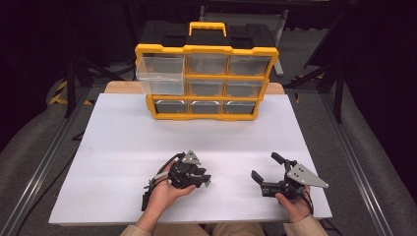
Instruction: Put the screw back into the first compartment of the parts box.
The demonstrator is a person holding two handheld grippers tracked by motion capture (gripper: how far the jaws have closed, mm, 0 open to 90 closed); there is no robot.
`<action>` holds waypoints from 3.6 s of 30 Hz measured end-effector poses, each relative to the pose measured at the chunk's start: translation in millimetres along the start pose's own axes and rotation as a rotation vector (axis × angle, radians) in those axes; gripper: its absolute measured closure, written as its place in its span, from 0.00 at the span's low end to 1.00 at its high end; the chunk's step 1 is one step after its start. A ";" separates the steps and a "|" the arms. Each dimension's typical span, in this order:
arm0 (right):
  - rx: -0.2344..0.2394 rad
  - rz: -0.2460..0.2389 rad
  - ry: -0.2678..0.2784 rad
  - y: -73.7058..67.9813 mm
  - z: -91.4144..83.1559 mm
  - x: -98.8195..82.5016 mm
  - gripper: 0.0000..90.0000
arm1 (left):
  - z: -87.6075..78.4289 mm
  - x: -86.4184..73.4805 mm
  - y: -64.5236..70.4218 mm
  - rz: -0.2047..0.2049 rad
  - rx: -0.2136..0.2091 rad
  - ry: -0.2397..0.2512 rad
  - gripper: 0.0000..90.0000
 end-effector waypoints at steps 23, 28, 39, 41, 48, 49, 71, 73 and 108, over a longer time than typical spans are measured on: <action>0.000 -0.005 -0.001 -0.2 0.5 -0.1 0.03 | 6.6 1.6 -2.2 0.005 0.054 -0.073 0.95; 0.000 -0.004 -0.002 0.2 0.5 -0.3 0.03 | 7.2 3.9 -3.5 -0.006 0.035 -0.100 0.97; 0.000 -0.005 0.000 1.1 -0.3 -0.4 0.03 | 4.2 11.2 -6.3 -0.081 0.002 -0.149 0.98; -0.002 -0.001 0.001 1.4 -0.5 -0.2 0.03 | 0.0 15.3 -7.8 -0.097 -0.016 -0.151 0.98; 0.000 -0.002 0.001 1.3 -0.4 -0.3 0.03 | -26.2 34.0 -9.3 -0.105 -0.052 -0.172 0.98; 0.001 -0.002 0.000 1.1 -0.3 -0.3 0.03 | -31.0 36.7 -9.2 -0.110 -0.045 -0.184 0.98; 0.009 -0.002 0.001 0.6 0.1 -0.2 0.03 | -127.7 103.1 -11.2 -0.127 0.008 -0.209 0.98; 0.009 0.000 0.000 0.7 0.0 -0.3 0.03 | -135.2 108.8 -10.3 -0.120 0.027 -0.214 0.98; 0.018 0.009 -0.024 2.8 -1.4 -0.2 0.03 | -230.4 204.2 6.7 -0.152 0.154 -0.226 0.98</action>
Point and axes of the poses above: each handheld gripper's, and its own axes: z roughly forward along the jaws, x roughly out of its top, y roughly to its right, the point moved 5 cm from there along z, roughly forward along the jaws, and after that the axes turned 15 degrees about -z, right-handed, at the moved point
